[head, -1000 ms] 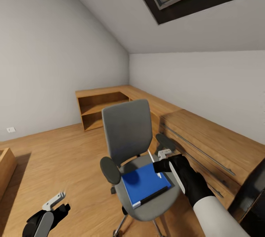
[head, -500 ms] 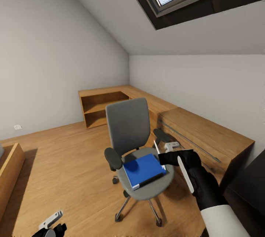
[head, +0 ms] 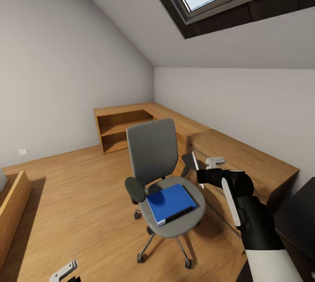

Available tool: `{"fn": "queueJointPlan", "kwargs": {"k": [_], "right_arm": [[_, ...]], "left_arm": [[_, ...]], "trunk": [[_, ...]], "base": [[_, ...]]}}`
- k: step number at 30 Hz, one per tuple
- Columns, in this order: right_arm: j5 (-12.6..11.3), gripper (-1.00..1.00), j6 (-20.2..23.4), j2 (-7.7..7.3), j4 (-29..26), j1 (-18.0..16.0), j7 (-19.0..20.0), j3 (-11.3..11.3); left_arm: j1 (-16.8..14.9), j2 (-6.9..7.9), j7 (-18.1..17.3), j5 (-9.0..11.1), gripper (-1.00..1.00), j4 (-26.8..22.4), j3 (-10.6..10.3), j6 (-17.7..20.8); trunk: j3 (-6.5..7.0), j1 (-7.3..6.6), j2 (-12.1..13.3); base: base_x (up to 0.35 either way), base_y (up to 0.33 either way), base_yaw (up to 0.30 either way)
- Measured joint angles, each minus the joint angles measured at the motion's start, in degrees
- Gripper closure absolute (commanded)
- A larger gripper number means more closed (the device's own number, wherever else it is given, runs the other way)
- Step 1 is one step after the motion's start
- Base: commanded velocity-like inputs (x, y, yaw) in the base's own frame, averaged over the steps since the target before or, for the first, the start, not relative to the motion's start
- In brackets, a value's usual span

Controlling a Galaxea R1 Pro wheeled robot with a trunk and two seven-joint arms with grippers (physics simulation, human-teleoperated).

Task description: In the bedroom, organize the workspace by keeping the computer under the desk, ensuring the monitor is on the desk, placing the keyboard on the desk next to the monitor, placing the mouse on the desk next to the keyboard, moving the folder from the swivel chair onto the desk next to the mouse, stacking the notebook on top of the folder with the pen on top of the notebook, and positioning the swivel chair next to the desk.

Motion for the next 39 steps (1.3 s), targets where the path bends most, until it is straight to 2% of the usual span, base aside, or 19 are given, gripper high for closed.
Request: {"fn": "queueJointPlan", "kwargs": {"k": [5, 10, 14, 15, 18, 26, 34, 39], "right_arm": [[-0.01, 1.0, -0.62, -0.04, -0.14, 0.07, -0.07, -0.71], [0.06, 1.0, -0.93, -0.07, -0.31, 0.11, -0.19, -3.17], [0.06, 1.0, -0.98, -0.08, -0.51, 0.11, -0.25, -5.97], [0.21, 1.0, -1.0, -0.09, -0.57, 0.11, -0.28, -7.6], [0.12, 1.0, -1.05, -0.09, -0.67, 0.11, -0.34, -9.72], [0.36, 1.0, -1.24, -0.15, -0.75, 0.12, -0.46, -13.58], [0.44, 1.0, -1.48, -0.17, -0.74, 0.13, -0.53, -16.04], [0.48, 1.0, -1.53, -0.17, -0.59, 0.13, -1.66, -19.48]], "left_arm": [[-0.02, -0.1, -0.23, -0.72, -1.0, 1.88, -0.12, -3.65], [-0.04, -0.02, -0.31, -2.07, -1.0, 3.99, -0.07, -5.92], [-0.04, 0.0, -0.32, -2.61, -1.0, 4.39, 0.01, -6.32], [-0.04, 0.01, -0.32, -2.75, -1.0, 4.51, 0.03, -6.45], [-0.03, 0.01, -0.33, -2.87, -1.0, 4.62, 0.01, -6.57], [-0.04, 0.11, -0.33, -2.99, -1.0, 5.68, 0.05, -6.74], [-0.04, 0.16, -0.33, -3.0, -1.0, 6.52, 0.07, -6.82], [-0.05, 0.19, -0.33, -3.0, -1.0, 6.62, 0.07, -6.85]], "trunk": [[0.9, -1.1, 2.01], [1.8, -2.2, 4.01], [2.52, -3.08, 5.62], [2.7, -3.3, 6.02], [3.23, -3.96, 7.22], [4.72, -5.71, 10.43], [6.31, -7.47, 13.64], [7.32, -8.57, 15.65]], "base": [[-0.002, 0.0, -0.021], [0.0, 0.0, -0.177], [0.0, 0.0, -0.255], [0.0, 0.0, -0.273], [0.0, 0.0, -0.278], [0.0, 0.0, -0.286], [0.0, 0.0, -0.288], [0.0, 0.0, -0.288]]}}
